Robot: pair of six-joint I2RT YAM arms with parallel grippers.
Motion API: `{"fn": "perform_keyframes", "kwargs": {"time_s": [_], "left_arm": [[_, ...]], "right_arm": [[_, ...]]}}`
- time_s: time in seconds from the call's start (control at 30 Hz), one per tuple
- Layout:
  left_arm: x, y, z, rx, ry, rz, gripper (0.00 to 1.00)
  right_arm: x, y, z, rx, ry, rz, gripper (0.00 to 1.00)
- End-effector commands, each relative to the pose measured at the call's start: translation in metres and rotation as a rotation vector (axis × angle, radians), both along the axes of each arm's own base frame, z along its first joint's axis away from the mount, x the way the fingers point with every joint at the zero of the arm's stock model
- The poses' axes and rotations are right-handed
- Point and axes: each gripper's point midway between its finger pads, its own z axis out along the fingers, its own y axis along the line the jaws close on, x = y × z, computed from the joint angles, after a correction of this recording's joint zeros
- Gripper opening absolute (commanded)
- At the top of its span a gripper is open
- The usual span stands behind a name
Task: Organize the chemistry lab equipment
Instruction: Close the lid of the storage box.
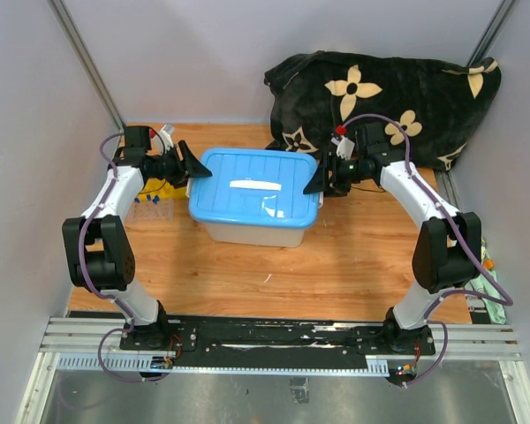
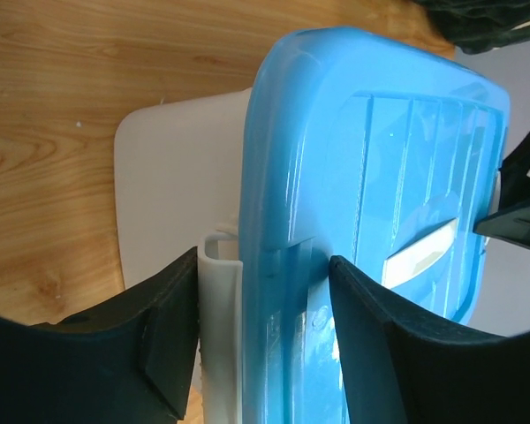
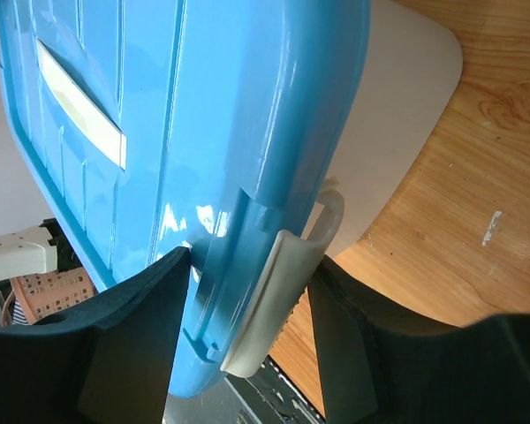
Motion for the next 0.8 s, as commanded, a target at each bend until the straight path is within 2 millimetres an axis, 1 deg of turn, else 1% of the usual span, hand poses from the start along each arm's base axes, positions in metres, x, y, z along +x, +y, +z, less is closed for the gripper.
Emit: {"fn": "perform_keyframes", "kwargs": {"time_s": [0.0, 0.13, 0.27, 0.63, 0.77], "left_arm": [[-0.032, -0.039, 0.039, -0.064, 0.002, -0.139, 0.58], [-0.031, -0.037, 0.045, -0.027, 0.001, -0.122, 0.57], [-0.031, -0.039, 0.046, -0.013, 0.002, -0.119, 0.56], [-0.037, -0.06, 0.036, 0.048, 0.041, -0.16, 0.53], [-0.038, -0.064, 0.033, 0.076, 0.057, -0.159, 0.52]], "right_arm": [[-0.012, 0.028, 0.009, 0.0, -0.039, 0.113, 0.55], [-0.014, 0.03, 0.008, -0.045, -0.044, 0.125, 0.54], [-0.015, 0.032, 0.006, -0.087, -0.05, 0.136, 0.54], [-0.02, 0.031, -0.004, -0.171, -0.046, 0.152, 0.51], [-0.023, 0.031, -0.007, -0.217, -0.046, 0.161, 0.51]]}}
